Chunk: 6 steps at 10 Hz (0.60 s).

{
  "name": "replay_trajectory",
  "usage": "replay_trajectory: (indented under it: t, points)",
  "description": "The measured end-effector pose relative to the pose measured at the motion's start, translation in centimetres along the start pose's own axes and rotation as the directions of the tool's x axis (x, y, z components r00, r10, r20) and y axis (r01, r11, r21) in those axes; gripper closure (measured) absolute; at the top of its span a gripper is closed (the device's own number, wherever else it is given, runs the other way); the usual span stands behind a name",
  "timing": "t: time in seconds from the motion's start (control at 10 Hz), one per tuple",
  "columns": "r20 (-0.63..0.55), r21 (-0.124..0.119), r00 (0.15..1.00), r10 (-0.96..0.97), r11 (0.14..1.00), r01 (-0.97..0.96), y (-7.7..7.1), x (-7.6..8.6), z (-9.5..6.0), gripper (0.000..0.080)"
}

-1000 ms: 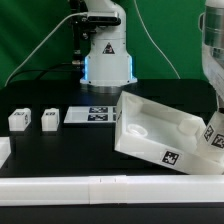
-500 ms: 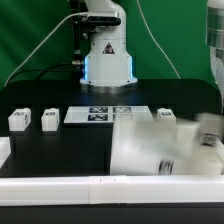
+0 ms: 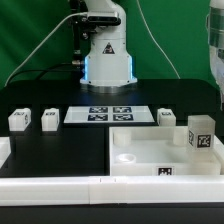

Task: Assemble one leg

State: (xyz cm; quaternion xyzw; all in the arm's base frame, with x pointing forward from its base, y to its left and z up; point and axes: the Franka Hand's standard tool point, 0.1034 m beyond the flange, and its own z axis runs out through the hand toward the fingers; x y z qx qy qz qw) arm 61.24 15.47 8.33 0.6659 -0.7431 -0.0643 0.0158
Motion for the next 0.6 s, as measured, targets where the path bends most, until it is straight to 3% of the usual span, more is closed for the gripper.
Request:
replay_trajectory:
  t: [0.6]
  points:
    - [0.0,0.0,1.0,-0.021,1.0,0.021,0.08,-0.22,0.02,0.015]
